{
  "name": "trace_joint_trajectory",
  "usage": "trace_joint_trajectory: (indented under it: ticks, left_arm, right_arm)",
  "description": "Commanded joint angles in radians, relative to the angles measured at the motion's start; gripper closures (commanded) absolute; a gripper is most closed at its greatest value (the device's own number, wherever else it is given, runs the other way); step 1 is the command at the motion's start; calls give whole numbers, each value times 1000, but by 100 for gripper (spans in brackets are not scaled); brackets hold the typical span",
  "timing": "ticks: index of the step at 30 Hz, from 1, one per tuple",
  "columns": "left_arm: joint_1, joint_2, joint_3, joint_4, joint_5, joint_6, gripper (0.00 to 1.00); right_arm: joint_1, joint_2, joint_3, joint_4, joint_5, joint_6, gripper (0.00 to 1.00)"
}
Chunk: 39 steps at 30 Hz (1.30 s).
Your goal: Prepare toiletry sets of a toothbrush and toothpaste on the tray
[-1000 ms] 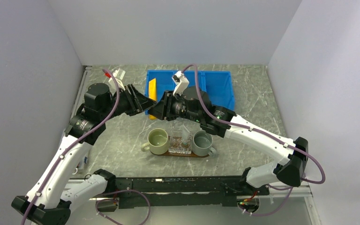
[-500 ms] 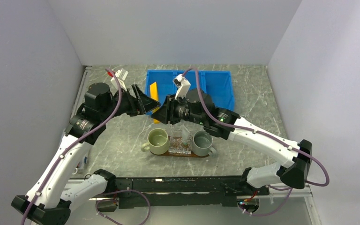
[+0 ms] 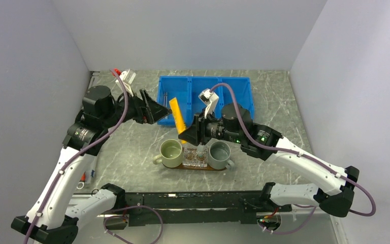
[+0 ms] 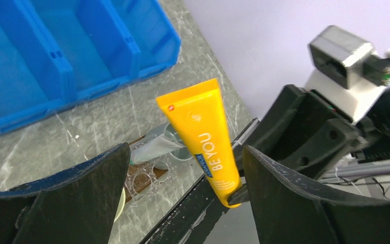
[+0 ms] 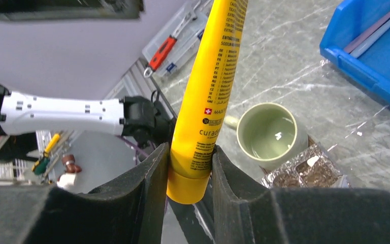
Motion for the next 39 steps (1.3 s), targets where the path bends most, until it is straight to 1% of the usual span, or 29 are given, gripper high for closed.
trace_joint_trajectory:
  ticks: [1,5,8,14,16,19,25,30,34,39]
  left_arm:
    - [12,-12,83,-11,132,81,13]
    - [16,-11,128,-56,199,107,12]
    - [16,0,172,-115,253,160,12]
    - [16,3,269,-326,305,364,12]
    - [16,-10,287,-364,313,417,10]
    - [17,-36,295,-399,363,486,10]
    - [17,-131,243,-361,486,538,9]
    - [12,-181,177,-341,562,554,11]
    - [4,-208,145,-331,619,561,13]
    - [-4,-226,134,-328,644,570,18]
  right_arm:
    - [2,-44,-1,-36,-100,-106,93]
    - [3,-47,2,-74,-185,-177,93]
    - [2,-54,-3,-93,-273,-254,93]
    - [2,-58,9,-126,-461,-357,93]
    - [3,-59,11,-135,-503,-376,94]
    - [1,-62,10,-124,-598,-387,95]
    - [-2,-63,5,-65,-728,-365,94]
    - [-7,-61,-1,27,-822,-309,96]
    - [-7,-51,4,97,-863,-268,96]
    - [-6,-29,16,150,-888,-237,96]
